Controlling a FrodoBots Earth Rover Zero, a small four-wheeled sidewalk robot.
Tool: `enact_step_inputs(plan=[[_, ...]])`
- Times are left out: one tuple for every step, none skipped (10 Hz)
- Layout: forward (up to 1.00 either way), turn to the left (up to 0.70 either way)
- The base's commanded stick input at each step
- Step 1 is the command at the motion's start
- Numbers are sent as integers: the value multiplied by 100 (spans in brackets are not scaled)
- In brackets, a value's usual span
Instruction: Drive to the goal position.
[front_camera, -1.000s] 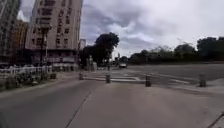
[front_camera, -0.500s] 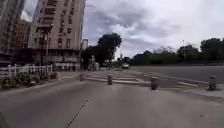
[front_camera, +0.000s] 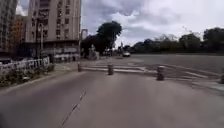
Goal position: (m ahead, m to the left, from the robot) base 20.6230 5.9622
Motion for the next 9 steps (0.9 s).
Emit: enact_step_inputs(plan=[[70, 0], [70, 0], [70, -14], [70, -14], [70, -14], [70, -9], [70, -4], [70, 0], [70, 0]])
